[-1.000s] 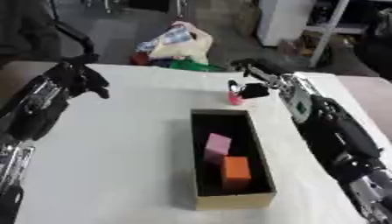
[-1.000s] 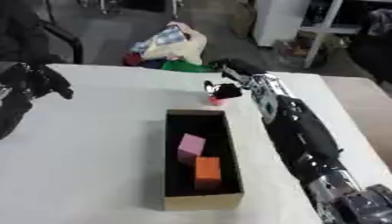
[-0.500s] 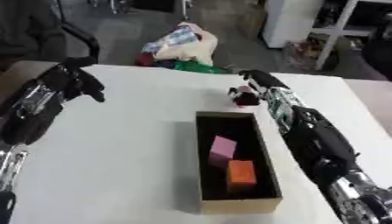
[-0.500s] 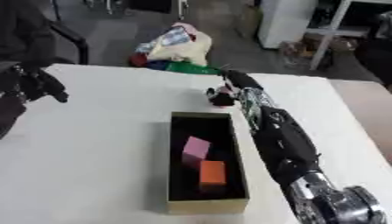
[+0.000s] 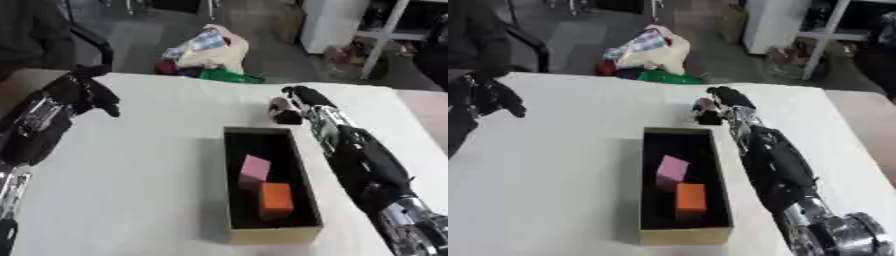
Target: Pick up objects on the table and place them in the box.
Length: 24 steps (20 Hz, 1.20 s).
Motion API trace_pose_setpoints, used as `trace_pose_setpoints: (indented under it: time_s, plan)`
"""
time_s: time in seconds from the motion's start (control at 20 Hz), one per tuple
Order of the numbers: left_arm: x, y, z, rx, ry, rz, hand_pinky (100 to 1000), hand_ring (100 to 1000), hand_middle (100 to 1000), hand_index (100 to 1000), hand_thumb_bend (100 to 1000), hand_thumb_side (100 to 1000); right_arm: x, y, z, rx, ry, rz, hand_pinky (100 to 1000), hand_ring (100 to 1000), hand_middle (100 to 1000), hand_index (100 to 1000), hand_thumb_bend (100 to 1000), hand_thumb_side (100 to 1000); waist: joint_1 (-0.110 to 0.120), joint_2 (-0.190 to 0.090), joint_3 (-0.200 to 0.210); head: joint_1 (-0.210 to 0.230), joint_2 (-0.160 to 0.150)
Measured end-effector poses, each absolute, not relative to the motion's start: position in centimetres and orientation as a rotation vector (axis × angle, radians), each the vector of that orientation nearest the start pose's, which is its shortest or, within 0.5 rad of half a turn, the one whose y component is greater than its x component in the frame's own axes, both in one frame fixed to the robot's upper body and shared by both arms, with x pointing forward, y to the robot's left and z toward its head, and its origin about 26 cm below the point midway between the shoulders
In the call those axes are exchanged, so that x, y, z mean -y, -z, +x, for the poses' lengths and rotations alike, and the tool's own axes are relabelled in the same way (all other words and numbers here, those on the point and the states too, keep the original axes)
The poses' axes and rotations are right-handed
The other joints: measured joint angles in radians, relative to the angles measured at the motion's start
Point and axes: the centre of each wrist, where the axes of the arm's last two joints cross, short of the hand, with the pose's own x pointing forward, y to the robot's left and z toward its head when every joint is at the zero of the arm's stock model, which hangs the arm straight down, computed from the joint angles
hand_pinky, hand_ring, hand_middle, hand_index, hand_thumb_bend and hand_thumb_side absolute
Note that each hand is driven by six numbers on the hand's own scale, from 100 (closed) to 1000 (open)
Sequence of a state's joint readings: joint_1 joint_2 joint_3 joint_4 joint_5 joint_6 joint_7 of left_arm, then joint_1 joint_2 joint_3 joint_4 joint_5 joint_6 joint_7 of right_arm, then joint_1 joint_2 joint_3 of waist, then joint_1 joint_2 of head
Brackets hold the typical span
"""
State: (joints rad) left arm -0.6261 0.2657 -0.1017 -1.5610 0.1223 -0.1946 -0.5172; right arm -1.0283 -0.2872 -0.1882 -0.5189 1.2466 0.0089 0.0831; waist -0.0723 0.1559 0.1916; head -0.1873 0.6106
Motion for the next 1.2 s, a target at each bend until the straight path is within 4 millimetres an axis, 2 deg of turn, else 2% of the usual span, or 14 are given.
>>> trace_pose_setpoints:
  time_s: [0.15, 0.3, 0.35, 0.4, 0.45, 0.5, 0.55, 0.6, 0.8, 1.0, 1.2]
  plan:
    - [-21.0, -19.6, 39.1, 2.175, 0.972, -0.372, 733, 594, 609, 929, 152, 957, 28.3, -11.8, 49.9, 1.165, -1.085, -1.038, 811, 773, 780, 926, 100, 669, 0.002, 0.006, 0.001, 0.000, -0.004]
    - [-20.9, -19.8, 39.1, 2.179, 0.978, -0.373, 733, 594, 609, 930, 150, 961, 28.3, -11.6, 49.9, 1.158, -1.077, -1.041, 805, 762, 734, 882, 100, 614, 0.003, 0.008, 0.006, -0.001, -0.005]
    - [-20.9, -19.8, 39.1, 2.179, 0.979, -0.374, 733, 594, 609, 930, 149, 961, 28.4, -11.5, 49.9, 1.156, -1.075, -1.043, 800, 753, 707, 862, 100, 587, 0.003, 0.010, 0.007, -0.001, -0.006]
    - [-20.8, -19.8, 39.1, 2.179, 0.981, -0.374, 733, 594, 610, 930, 149, 961, 28.4, -11.4, 49.8, 1.154, -1.071, -1.047, 793, 737, 647, 820, 100, 519, 0.003, 0.012, 0.007, -0.001, -0.006]
    - [-20.8, -19.8, 39.1, 2.179, 0.983, -0.374, 733, 594, 610, 930, 149, 961, 28.4, -11.4, 49.8, 1.155, -1.067, -1.054, 792, 736, 639, 815, 100, 512, 0.003, 0.012, 0.007, -0.001, -0.006]
    - [-20.8, -19.8, 39.1, 2.179, 0.984, -0.373, 733, 594, 609, 929, 149, 962, 28.4, -11.4, 49.8, 1.158, -1.062, -1.063, 783, 720, 583, 758, 100, 455, 0.003, 0.012, 0.007, -0.001, -0.006]
    - [-20.8, -19.8, 39.1, 2.180, 0.985, -0.372, 733, 594, 609, 929, 149, 962, 28.4, -11.4, 49.8, 1.163, -1.057, -1.073, 782, 718, 576, 752, 100, 448, 0.003, 0.012, 0.007, -0.001, -0.006]
    - [-20.8, -19.8, 39.1, 2.180, 0.985, -0.371, 733, 594, 610, 930, 149, 962, 28.4, -11.4, 49.8, 1.168, -1.054, -1.083, 774, 698, 532, 705, 100, 398, 0.003, 0.012, 0.007, -0.001, -0.006]
    - [-20.8, -19.8, 39.1, 2.179, 0.986, -0.369, 734, 594, 610, 929, 149, 961, 28.4, -11.6, 49.8, 1.210, -1.035, -1.131, 752, 652, 435, 604, 100, 305, 0.003, 0.012, 0.000, -0.001, -0.006]
    - [-20.8, -19.8, 39.1, 2.179, 0.986, -0.368, 734, 594, 609, 929, 148, 963, 28.2, -12.4, 49.9, 1.299, -1.024, -1.173, 738, 624, 382, 552, 100, 259, 0.005, 0.011, -0.016, 0.001, -0.005]
    - [-20.9, -19.4, 39.1, 2.168, 0.973, -0.365, 733, 595, 609, 928, 149, 963, 28.1, -13.8, 49.9, 1.428, -1.057, -1.194, 738, 619, 374, 543, 100, 218, 0.009, 0.005, -0.034, 0.010, -0.004]
